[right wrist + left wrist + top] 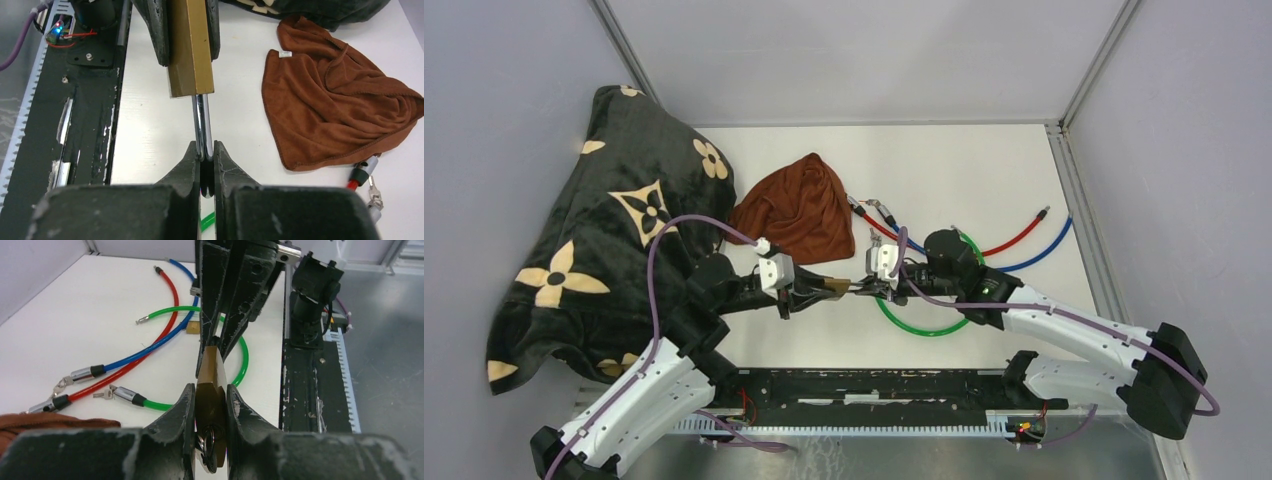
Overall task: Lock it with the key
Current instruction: Lock the lock.
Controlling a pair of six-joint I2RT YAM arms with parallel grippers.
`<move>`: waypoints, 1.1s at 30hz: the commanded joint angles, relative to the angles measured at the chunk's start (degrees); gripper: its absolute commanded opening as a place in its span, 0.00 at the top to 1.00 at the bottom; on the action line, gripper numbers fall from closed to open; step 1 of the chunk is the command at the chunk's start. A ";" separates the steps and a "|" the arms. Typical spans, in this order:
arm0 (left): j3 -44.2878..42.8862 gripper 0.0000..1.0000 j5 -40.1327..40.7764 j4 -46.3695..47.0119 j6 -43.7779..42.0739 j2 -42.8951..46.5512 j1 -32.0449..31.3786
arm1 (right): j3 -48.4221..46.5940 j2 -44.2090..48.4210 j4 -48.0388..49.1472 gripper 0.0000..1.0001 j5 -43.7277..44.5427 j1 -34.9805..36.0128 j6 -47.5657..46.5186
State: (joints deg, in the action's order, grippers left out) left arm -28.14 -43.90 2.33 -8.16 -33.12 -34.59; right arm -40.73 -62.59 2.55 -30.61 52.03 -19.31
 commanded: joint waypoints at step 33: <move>-0.82 0.18 35.15 3.83 58.51 -21.23 -0.74 | -1.00 -17.21 28.09 1.00 57.40 17.85 19.77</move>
State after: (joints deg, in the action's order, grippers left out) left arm -27.11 -10.37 4.84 47.51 -53.34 -35.11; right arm -35.48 -79.13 20.95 21.21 67.94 3.44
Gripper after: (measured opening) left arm 0.856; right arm 0.071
